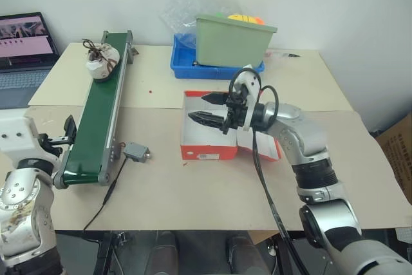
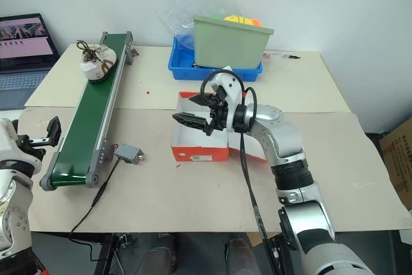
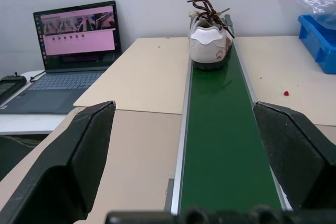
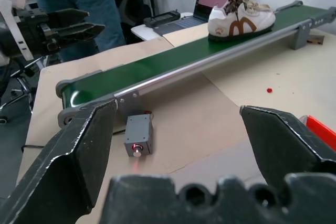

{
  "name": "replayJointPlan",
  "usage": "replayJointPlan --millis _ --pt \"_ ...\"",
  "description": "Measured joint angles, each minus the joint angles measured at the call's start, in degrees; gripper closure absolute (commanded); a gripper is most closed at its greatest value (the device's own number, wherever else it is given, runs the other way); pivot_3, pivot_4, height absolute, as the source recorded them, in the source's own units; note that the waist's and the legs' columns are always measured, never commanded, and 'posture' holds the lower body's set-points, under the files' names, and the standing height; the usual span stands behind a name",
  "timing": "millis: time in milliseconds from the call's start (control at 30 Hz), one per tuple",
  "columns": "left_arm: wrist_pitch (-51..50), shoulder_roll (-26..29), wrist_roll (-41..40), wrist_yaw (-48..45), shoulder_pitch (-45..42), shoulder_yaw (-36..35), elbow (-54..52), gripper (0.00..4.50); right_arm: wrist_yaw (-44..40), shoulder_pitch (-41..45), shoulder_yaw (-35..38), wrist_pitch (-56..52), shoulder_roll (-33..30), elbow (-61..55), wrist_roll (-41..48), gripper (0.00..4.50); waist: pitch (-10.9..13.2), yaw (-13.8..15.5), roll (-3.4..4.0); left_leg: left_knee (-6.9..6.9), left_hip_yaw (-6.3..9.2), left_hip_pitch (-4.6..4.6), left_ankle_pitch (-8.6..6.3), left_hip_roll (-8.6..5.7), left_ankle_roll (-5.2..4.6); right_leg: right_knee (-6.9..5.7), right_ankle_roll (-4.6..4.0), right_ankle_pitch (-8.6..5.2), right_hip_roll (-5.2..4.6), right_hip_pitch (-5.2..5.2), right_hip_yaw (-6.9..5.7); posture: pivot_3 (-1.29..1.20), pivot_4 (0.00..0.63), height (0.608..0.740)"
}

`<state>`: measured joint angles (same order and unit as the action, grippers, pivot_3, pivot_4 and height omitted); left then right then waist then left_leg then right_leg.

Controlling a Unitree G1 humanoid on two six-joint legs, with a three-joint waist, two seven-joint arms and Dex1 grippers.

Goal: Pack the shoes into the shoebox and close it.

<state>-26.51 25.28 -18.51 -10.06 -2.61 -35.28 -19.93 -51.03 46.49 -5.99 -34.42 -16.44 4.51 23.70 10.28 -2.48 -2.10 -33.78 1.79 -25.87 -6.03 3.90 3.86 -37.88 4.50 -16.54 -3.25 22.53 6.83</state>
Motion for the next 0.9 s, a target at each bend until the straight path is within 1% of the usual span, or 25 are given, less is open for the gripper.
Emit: replayJointPlan --millis 200,367,667,900 --pt "2.0 -1.0 -0.3 -0.8 0.0 1.1 3.0 0.0 -0.1 0.2 0.0 -1.1 -0.3 -0.2 0.2 0.04 0.0 0.0 -0.01 0.01 0.0 -0.06 0.0 0.0 0.0 -0.02 -0.01 -0.01 0.0 0.07 0.0 0.0 0.15 0.74" --pt "4.4 -2.5 -0.7 -1.4 -1.8 3.6 7.5 0.0 0.0 0.2 -0.2 -1.2 -0.9 -2.0 0.1 0.04 0.0 0.0 -0.02 0.0 0.0 -0.08 0.0 0.0 0.0 -0.01 -0.01 -0.01 0.0 0.08 0.0 0.0 0.15 0.74" --pt "7.5 -2.1 0.4 -1.7 -7.8 6.0 18.1 0.0 1.1 0.0 -0.2 -3.3 -2.4 -4.2 0.2 0.04 0.0 0.0 -0.03 0.0 0.0 -0.23 0.01 0.0 -0.01 -0.05 -0.01 0.0 0.01 0.24 0.0 0.0 0.15 0.74" --pt "7.8 -2.0 0.5 -1.8 -9.8 7.2 22.3 0.0 1.6 -0.3 -0.1 -4.0 -3.0 -5.4 0.2 0.04 0.0 -0.1 -0.04 -0.01 0.0 -0.33 0.01 0.0 -0.01 -0.12 -0.01 0.0 0.02 0.4 0.01 0.0 0.15 0.74"
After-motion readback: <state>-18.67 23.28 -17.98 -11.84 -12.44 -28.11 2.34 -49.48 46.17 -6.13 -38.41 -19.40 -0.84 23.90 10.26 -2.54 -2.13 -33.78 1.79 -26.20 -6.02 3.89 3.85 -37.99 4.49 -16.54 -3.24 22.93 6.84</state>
